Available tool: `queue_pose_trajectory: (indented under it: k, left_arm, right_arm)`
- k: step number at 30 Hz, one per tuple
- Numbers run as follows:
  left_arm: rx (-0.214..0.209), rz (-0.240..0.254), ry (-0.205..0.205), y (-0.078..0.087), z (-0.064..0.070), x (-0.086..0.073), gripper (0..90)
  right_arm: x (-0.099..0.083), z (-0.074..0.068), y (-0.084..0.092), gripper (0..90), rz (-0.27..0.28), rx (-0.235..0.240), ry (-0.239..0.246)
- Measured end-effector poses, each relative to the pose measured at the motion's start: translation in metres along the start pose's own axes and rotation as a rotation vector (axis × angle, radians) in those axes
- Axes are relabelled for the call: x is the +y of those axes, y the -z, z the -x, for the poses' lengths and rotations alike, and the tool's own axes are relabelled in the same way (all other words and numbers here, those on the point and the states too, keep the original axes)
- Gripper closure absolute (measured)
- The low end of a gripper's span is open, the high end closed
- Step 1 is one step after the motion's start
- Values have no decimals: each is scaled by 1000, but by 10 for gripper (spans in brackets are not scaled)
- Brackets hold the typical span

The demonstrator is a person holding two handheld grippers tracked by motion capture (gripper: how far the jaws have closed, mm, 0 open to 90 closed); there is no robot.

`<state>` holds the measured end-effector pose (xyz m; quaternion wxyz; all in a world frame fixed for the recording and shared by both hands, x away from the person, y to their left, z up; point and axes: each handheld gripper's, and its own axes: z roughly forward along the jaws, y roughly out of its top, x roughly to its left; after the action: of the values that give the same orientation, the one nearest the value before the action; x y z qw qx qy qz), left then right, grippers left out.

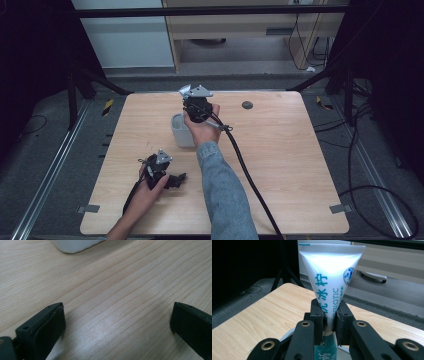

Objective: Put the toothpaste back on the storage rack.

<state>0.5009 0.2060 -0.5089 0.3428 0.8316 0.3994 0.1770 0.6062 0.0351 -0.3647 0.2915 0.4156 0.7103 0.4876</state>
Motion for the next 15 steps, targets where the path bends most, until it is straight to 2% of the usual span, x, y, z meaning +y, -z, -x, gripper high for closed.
queue_pose_trajectory:
  k: [4,15]
  left_arm:
    - [0,1,0,0,0,0,0]
    - [0,0,0,0,0,0,0]
  right_arm:
    - [-3,-1,0,789,-16,3,23]
    - [-13,-1,-4,788,-39,4,15]
